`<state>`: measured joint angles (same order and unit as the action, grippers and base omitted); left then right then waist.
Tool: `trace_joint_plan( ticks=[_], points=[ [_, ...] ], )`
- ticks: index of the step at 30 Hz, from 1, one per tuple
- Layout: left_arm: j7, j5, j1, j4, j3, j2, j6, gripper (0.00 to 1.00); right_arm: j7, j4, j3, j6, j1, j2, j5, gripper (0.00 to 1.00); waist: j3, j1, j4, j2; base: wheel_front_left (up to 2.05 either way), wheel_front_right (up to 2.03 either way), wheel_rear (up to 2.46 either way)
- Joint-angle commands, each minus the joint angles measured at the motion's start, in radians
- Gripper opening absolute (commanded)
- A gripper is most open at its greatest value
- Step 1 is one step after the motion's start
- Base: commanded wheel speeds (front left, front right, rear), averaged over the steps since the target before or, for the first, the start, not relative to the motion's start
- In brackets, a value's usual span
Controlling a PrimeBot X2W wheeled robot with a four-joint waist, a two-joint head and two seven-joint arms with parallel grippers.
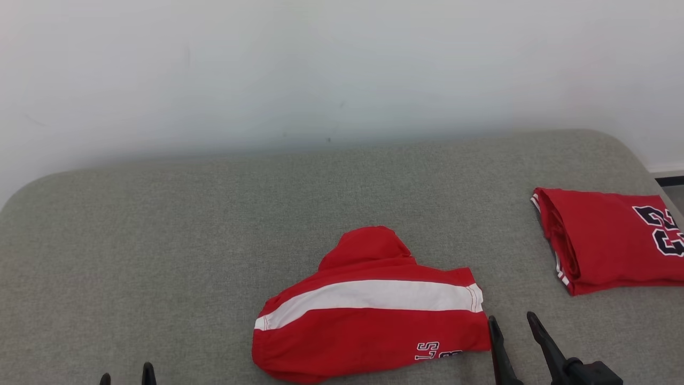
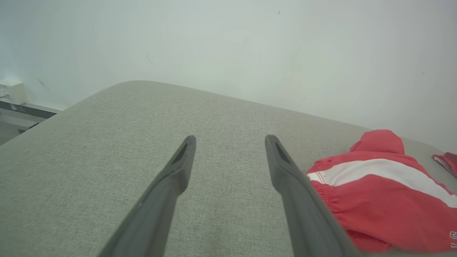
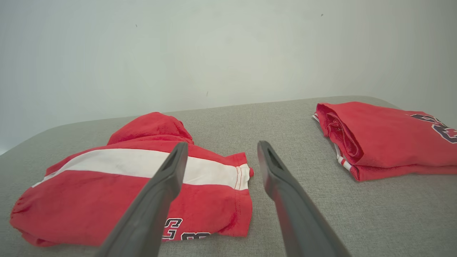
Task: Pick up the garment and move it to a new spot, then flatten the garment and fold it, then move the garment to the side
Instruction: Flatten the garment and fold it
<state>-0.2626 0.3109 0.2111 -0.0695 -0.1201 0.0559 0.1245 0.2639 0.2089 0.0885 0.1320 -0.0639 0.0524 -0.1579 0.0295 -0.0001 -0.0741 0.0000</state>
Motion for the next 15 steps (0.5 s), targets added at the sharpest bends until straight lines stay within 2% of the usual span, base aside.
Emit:
trace_joint_plan(
  ticks=[1, 8, 15],
  points=[
    [-0.002, -0.005, 0.015, -0.005, -0.007, -0.004, 0.007, 1.0, 0.0, 0.007, -0.007, -0.003, -0.014, 0.0, 0.012, 1.0, 0.009, 0.0001, 0.006, 0.0, 0.0, 0.0, 0.0],
    [-0.002, -0.019, 0.012, -0.026, 0.005, -0.003, 0.006, 1.0, 0.0, 0.053, -0.021, -0.003, -0.012, -0.001, 0.027, 1.0, 0.022, 0.0001, 0.009, 0.0, 0.0, 0.0, 0.0],
    [-0.002, 0.016, -0.009, -0.066, 0.054, 0.038, 0.006, 1.0, 0.0, 0.079, -0.029, -0.003, -0.001, -0.002, 0.027, 1.0, 0.023, 0.0001, 0.009, 0.0, 0.0, 0.0, 0.0]
  ],
)
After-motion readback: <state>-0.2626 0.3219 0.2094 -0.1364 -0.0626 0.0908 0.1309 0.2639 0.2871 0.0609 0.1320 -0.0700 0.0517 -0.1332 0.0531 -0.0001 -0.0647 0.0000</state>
